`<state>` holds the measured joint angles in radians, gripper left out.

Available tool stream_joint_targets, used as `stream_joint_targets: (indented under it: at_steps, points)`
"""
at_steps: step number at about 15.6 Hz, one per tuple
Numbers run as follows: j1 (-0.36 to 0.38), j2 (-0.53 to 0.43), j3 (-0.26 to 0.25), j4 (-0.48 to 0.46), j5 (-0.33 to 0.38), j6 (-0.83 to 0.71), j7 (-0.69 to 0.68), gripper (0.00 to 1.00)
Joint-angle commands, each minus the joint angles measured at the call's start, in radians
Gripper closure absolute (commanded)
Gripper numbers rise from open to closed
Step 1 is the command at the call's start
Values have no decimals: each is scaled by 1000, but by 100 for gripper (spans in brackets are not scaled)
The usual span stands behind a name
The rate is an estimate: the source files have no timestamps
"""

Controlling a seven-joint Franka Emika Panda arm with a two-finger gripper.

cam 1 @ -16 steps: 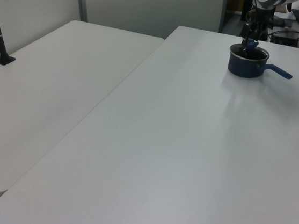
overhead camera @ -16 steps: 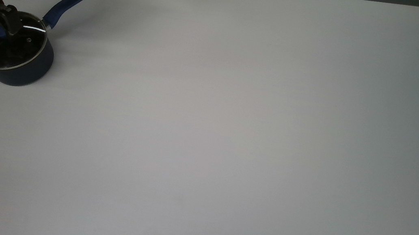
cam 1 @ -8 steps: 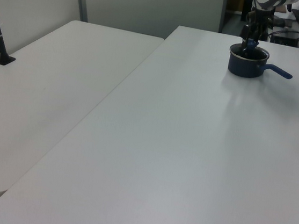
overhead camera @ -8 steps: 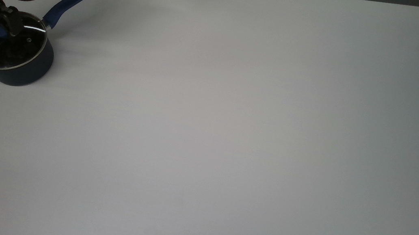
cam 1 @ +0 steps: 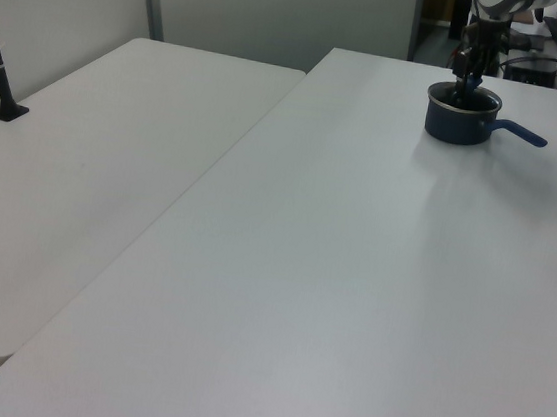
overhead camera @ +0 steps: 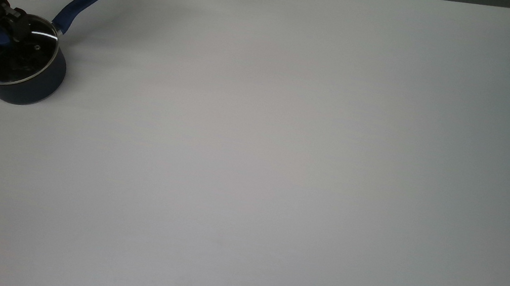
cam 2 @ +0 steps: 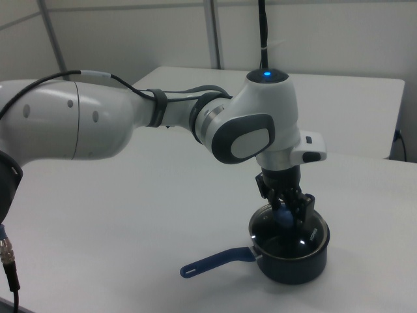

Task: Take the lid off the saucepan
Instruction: 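Lift the glass lid off and set it on the table beside the pan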

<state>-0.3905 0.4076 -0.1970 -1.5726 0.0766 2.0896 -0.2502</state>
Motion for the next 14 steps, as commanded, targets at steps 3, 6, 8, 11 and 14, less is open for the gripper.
stream_joint_targets:
  at_steps: [3,6,8,11,14]
  points:
    - [41,-95,11,0,8,-118,-24,45]
    - [136,-127,11,-3,-27,-164,-14,45]
    - [223,-150,11,-13,-44,-198,23,45]
    - [353,-176,11,-76,-81,-198,144,45]
    - [476,-171,13,-177,-141,-154,251,45]
